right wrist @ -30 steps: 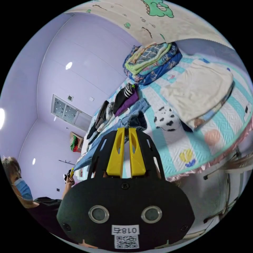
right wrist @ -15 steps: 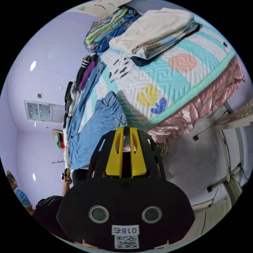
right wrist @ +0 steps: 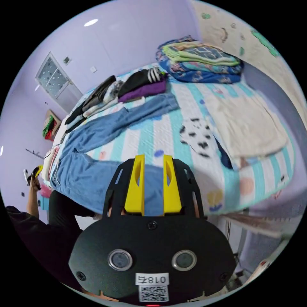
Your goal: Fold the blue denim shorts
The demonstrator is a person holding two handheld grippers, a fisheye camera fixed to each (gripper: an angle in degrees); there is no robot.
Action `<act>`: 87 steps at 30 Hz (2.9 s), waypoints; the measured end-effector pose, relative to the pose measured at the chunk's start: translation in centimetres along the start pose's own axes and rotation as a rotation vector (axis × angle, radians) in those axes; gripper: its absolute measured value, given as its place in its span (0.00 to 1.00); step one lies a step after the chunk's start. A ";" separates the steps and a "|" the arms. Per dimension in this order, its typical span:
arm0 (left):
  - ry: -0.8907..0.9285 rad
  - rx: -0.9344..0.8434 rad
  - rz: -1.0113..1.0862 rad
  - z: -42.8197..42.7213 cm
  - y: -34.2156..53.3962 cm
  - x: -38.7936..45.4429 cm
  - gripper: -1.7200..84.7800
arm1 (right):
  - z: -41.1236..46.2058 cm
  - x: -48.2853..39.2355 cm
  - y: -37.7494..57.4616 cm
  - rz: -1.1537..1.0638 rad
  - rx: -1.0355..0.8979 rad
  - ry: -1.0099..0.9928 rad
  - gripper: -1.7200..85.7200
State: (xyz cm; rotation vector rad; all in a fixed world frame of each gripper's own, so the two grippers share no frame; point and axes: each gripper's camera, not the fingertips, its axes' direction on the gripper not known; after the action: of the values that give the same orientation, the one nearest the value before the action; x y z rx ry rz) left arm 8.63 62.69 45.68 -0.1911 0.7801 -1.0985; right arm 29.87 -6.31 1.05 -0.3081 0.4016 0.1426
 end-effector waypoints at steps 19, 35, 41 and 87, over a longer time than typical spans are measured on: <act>-0.117 -0.422 0.493 29.9 -25.0 8.4 0.13 | 14.7 3.4 -32.2 0.063 -0.198 0.140 0.16; -0.130 -0.447 0.608 33.1 -28.0 11.1 0.16 | 17.4 1.1 -34.1 -0.096 -0.282 0.244 0.11; -0.211 -0.545 0.558 35.1 -28.4 9.9 0.18 | 18.3 2.0 -33.2 -0.052 -0.291 0.223 0.11; -0.223 0.001 0.307 -9.6 17.4 8.6 0.01 | 16.1 8.7 31.6 -0.005 0.270 -0.014 0.04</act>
State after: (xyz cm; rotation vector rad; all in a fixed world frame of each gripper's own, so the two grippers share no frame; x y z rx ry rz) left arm 17.01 65.68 25.91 -0.1822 0.5862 -0.7718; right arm 37.40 29.35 3.19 -0.0419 0.4013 0.0842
